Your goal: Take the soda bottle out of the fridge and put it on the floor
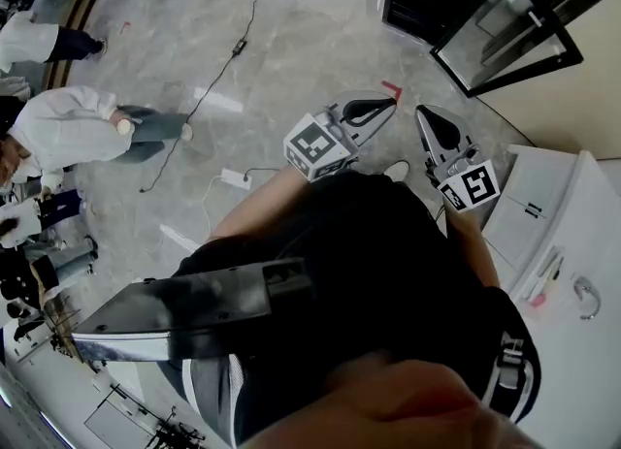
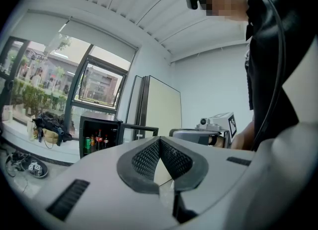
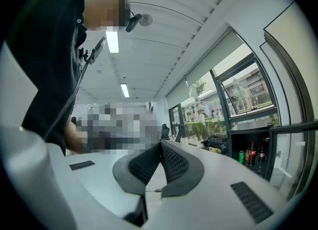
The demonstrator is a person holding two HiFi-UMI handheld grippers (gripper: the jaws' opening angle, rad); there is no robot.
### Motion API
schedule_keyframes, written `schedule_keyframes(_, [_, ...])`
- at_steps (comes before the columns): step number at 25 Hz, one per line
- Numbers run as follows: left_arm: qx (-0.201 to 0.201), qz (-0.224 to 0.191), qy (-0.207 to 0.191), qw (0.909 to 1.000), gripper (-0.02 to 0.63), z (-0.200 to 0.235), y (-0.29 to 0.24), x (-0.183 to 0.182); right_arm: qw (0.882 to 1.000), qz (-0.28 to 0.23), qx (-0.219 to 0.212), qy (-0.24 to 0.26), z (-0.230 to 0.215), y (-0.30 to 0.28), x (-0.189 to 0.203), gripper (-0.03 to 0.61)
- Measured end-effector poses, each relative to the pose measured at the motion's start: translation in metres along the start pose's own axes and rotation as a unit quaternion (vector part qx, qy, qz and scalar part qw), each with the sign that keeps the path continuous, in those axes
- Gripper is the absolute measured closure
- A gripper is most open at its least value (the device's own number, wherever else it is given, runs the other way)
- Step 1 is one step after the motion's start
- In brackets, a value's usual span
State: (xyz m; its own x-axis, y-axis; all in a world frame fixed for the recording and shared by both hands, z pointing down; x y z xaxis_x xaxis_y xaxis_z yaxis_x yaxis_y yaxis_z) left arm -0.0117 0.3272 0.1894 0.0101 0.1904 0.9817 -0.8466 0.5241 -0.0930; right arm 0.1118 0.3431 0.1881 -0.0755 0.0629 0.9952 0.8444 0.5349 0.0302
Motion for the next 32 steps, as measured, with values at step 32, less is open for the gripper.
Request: schedule_keyframes(32, [-0.026,-0.01,-0.007,0.9996,0.614,-0.047,-0.092,-0.014,1.0,-0.004,0.002,0.008,-0.067,0.062,-0.013,0.565])
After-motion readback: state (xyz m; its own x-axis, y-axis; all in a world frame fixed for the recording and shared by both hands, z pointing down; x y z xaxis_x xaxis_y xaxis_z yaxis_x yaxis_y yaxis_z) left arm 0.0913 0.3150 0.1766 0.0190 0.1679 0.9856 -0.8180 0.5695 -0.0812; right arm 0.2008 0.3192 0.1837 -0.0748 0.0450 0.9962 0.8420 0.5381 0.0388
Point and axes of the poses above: the fingertips, and each gripper's own axes: y backward along the fingers, z to its left, x out of its underside, the point moved 5 cm from there along y, backward along the fingers, and after that the axes turned 6 degrees about -x, right-handed, at the moved point
